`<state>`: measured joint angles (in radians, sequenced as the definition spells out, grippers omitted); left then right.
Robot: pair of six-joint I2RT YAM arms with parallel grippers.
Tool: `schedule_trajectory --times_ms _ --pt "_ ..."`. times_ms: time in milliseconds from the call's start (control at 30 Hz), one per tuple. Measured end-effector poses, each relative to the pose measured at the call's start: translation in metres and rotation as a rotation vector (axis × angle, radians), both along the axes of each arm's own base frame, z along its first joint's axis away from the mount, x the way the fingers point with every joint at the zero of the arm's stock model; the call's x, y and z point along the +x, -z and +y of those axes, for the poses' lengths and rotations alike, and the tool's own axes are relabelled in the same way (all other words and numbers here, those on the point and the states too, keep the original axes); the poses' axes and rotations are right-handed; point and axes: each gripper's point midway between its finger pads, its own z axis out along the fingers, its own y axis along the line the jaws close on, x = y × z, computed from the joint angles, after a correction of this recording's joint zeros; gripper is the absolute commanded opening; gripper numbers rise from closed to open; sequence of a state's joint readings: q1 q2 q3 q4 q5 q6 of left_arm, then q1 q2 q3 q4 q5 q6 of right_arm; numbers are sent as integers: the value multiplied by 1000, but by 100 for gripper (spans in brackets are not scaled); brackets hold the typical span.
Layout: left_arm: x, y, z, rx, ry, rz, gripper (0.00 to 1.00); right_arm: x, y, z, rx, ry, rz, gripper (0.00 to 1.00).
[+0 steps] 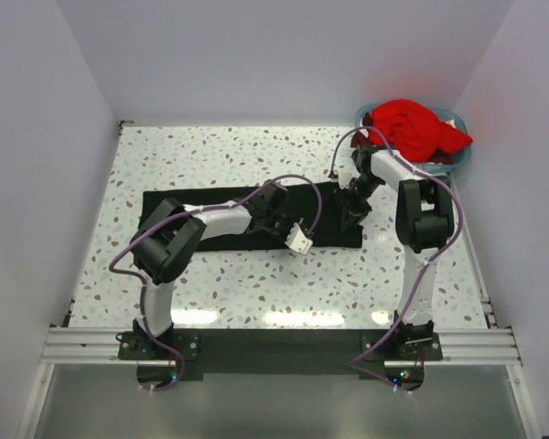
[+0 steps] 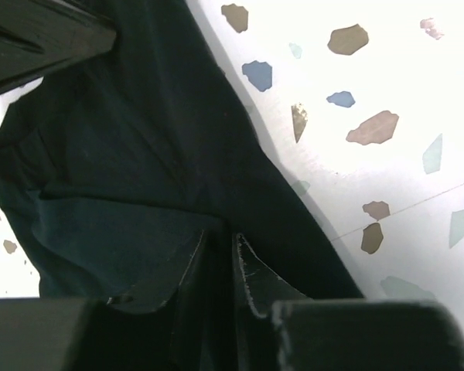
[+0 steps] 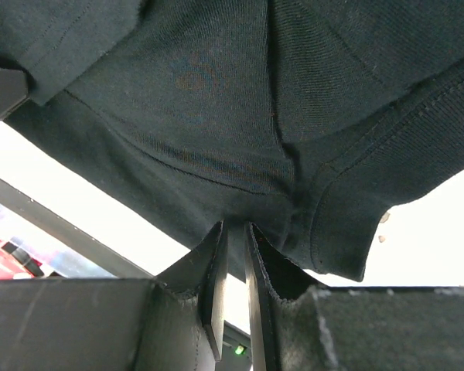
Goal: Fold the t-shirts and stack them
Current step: Fold the tshirt
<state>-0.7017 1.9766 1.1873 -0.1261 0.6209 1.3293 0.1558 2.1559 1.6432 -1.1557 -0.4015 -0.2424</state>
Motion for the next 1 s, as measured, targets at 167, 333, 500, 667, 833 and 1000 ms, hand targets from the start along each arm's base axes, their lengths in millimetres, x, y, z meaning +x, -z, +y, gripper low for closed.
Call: schedule_trajectory --times_ms 167,333,500,667,833,1000 --pt "7 -1 3 -1 -25 -9 15 -1 5 -2 -13 -1 11 19" --pt "23 -3 15 -14 -100 14 8 -1 8 -5 -31 -4 17 18" --pt "38 -2 33 -20 -188 59 5 -1 10 -9 -53 -5 17 18" --pt "47 -2 44 -35 -281 123 8 -1 11 -10 -61 -2 19 18" --pt "67 -12 51 -80 -412 171 13 -1 12 -12 -74 -3 17 18" --pt "96 -27 67 -140 -541 186 15 -1 12 -12 -75 -3 17 18"
